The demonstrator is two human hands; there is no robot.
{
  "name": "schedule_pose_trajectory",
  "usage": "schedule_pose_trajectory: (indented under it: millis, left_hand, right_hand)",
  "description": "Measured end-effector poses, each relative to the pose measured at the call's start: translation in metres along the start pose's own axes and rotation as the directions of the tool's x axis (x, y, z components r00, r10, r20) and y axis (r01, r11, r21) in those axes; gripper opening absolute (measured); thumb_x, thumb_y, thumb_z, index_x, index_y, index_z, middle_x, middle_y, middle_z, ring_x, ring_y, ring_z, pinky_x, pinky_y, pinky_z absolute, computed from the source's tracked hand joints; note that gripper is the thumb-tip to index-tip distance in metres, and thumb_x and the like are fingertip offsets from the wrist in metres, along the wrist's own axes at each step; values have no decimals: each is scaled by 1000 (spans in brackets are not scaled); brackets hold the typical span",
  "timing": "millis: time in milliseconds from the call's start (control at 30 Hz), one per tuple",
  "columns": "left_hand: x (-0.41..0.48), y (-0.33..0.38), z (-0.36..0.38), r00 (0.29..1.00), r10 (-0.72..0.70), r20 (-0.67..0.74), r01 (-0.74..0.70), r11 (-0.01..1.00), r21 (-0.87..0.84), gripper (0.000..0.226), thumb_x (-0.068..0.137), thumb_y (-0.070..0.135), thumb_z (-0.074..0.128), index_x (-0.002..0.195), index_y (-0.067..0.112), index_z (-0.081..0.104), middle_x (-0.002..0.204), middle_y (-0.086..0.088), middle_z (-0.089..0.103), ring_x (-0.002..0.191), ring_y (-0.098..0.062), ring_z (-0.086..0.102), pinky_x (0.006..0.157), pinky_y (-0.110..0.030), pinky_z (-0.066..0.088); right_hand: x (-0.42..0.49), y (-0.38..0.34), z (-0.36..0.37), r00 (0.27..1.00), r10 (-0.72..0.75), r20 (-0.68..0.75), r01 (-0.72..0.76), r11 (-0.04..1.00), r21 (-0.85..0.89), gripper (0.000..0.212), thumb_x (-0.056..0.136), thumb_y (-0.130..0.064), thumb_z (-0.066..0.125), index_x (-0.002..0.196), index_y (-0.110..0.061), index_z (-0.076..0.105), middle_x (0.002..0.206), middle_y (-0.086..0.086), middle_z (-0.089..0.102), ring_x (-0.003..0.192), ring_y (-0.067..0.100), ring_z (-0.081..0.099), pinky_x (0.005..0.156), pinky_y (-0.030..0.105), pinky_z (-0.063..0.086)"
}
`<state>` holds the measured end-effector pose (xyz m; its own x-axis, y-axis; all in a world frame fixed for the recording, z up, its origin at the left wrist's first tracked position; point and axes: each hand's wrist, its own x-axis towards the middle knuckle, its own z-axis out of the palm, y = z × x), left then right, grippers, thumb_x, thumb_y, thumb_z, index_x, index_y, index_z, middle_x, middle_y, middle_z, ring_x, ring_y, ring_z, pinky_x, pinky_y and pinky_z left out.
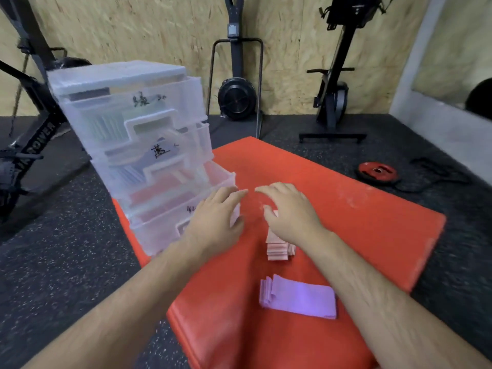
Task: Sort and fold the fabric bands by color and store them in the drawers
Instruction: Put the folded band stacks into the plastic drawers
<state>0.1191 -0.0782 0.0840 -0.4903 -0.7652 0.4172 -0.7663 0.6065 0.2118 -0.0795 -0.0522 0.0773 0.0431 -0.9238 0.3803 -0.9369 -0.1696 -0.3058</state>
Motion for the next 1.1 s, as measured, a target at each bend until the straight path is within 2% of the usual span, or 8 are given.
schedule_pose_trajectory:
  millis: [133,333,500,600,700,800,933,1100]
  left_hand:
    - [13,22,58,977,-56,208,85,987,-134,54,85,38,49,136,24,53,128,-4,57,121,-24,54,101,-39,45]
    - [39,28,130,838,-305,454,421,889,-181,38,97,33,45,130,15,53,127,-14,58,123,-31,51,102,-36,41]
    - [44,33,165,859,-341,383,449,861,-240,10,88,23,57,91,14,61,97,-6,64,96,-29,58,86,-40,45]
    - [37,41,175,885,-315,344,428,841,-330,9,84,23,61,89,17,57,90,-2,60,87,-24,55,79,-41,45]
    - [32,43,177,907,-298,297,399,835,-380,11,84,20,62,83,20,51,84,1,55,82,-20,51,69,-32,37]
    - [32,38,178,890,-314,332,439,787,-433,24,80,23,65,104,22,57,97,2,58,93,-19,57,83,-38,48]
    - [36,43,169,817,-370,442,566,663,-491,67,75,24,71,135,25,41,121,-2,52,105,-19,59,93,-42,52]
    - [47,48,160,801,-313,510,585,591,-555,101,78,18,77,155,29,13,136,7,43,125,-11,46,110,-34,39]
  right_hand:
    - [-29,85,23,925,287,251,-292,956,-19,43,92,-27,55,136,-28,55,131,7,57,123,31,52,105,41,44]
    - [-24,128,57,864,342,369,-381,924,36,42,97,-27,53,138,-17,54,132,12,62,124,29,55,105,34,42]
    - [0,122,79,834,377,403,-472,866,166,58,98,-29,50,152,-17,35,148,15,48,136,34,45,113,39,35]
    - [13,118,81,818,350,456,-492,837,240,73,89,-18,48,156,-35,25,161,5,27,146,31,27,120,42,24]
    - [31,117,84,802,316,507,-487,837,248,84,73,-18,46,153,-40,31,158,5,35,144,31,32,118,41,29]
    - [44,117,83,781,334,527,-477,864,160,68,75,-23,53,143,-28,48,142,10,45,133,30,44,112,38,37]
    - [40,123,73,794,288,535,-396,913,95,7,80,-20,60,81,-20,53,104,3,42,89,26,54,84,38,50]
    - [29,125,46,857,196,477,-326,923,206,14,77,-12,62,74,-21,53,84,-4,52,78,22,54,66,35,44]
